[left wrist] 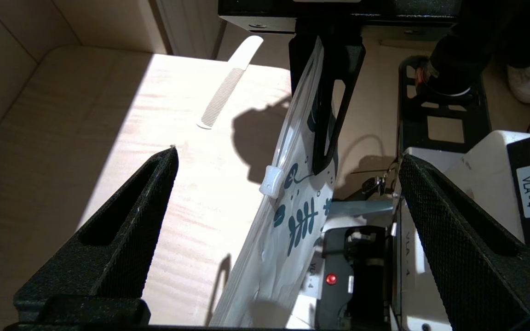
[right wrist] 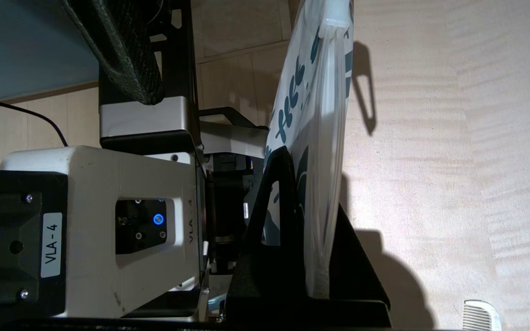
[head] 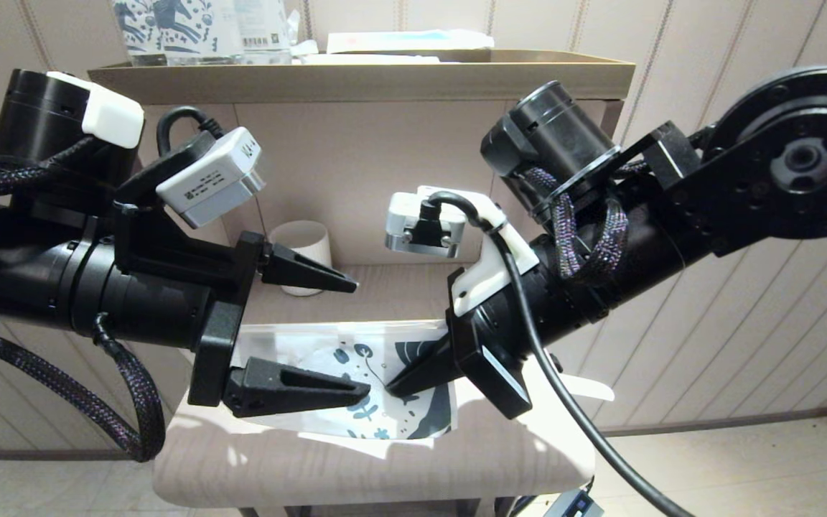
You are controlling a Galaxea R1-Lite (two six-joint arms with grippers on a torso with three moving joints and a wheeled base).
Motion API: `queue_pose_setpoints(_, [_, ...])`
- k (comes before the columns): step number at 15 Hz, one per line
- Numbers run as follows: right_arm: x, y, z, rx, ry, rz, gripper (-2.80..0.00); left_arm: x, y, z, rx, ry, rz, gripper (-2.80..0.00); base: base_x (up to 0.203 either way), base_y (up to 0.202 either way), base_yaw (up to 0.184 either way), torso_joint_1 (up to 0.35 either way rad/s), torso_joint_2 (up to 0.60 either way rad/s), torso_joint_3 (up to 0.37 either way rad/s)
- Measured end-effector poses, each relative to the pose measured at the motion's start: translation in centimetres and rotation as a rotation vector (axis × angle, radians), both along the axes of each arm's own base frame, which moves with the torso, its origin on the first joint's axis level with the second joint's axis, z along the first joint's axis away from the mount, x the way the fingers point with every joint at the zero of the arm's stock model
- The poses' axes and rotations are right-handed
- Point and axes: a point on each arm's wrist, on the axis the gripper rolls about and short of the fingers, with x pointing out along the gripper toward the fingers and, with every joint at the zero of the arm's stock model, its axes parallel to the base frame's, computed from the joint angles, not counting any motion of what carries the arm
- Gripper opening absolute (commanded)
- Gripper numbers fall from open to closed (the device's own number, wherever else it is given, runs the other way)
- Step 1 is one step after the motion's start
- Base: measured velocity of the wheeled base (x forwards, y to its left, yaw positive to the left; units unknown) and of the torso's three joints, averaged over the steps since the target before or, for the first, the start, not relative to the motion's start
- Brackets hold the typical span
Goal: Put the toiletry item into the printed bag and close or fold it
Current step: Open the storage bag
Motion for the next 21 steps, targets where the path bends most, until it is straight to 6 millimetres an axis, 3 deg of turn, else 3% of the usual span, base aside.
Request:
queue_pose_setpoints(6, [0.05,0.01,0.04,0.002,-0.002,-0.001,-2.80,0.06,-0.04,-0.36,0.008,0.004,-0.001,0.00,0.000,0.000,0.000,0.000,0.00,0.000])
queue_pose_setpoints(7, [0.05,0.03,0.01,0.001,-0.001,0.000,-2.80,0.05,-0.06,-0.37,0.009,0.002,-0.004,-2.80,0.000,0.000,0.000,0.000,0.00,0.000])
queue_pose_setpoints(21, [0.20,0.23,-0.06,0.006,-0.006,0.001,-2.80,0.06,-0.04,-0.67,0.015,0.004,-0.007,-2.80,0.000,0.000,0.000,0.000,0.00,0.000])
